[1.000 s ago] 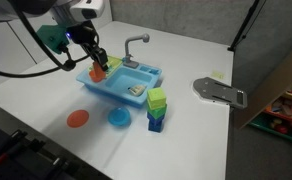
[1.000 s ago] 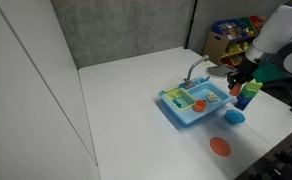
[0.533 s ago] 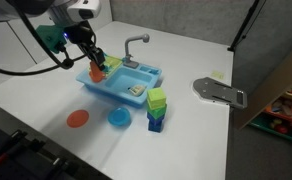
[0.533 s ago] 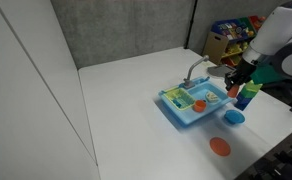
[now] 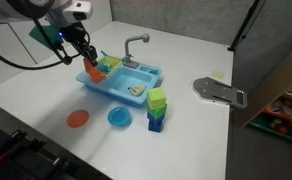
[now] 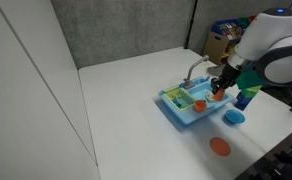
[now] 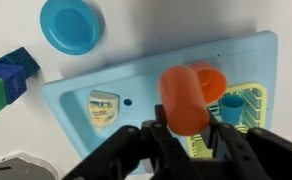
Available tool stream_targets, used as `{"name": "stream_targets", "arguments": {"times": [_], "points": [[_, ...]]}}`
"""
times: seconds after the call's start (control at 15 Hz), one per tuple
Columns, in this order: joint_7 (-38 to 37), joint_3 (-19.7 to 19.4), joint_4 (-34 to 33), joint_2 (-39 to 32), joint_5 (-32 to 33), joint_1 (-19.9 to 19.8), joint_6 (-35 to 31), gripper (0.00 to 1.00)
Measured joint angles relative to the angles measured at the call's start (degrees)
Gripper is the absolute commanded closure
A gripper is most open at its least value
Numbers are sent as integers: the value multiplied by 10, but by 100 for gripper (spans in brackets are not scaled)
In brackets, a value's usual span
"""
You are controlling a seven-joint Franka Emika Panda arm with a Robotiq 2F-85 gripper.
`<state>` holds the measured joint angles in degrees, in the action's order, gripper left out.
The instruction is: Put the orange cup in the orange mug
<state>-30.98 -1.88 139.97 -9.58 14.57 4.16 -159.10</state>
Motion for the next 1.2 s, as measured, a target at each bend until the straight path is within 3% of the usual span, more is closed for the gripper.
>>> {"name": "stream_targets", "arguments": {"times": [1.2], "points": [[23,-25,-73,-127,-57,64,-88,88]]}}
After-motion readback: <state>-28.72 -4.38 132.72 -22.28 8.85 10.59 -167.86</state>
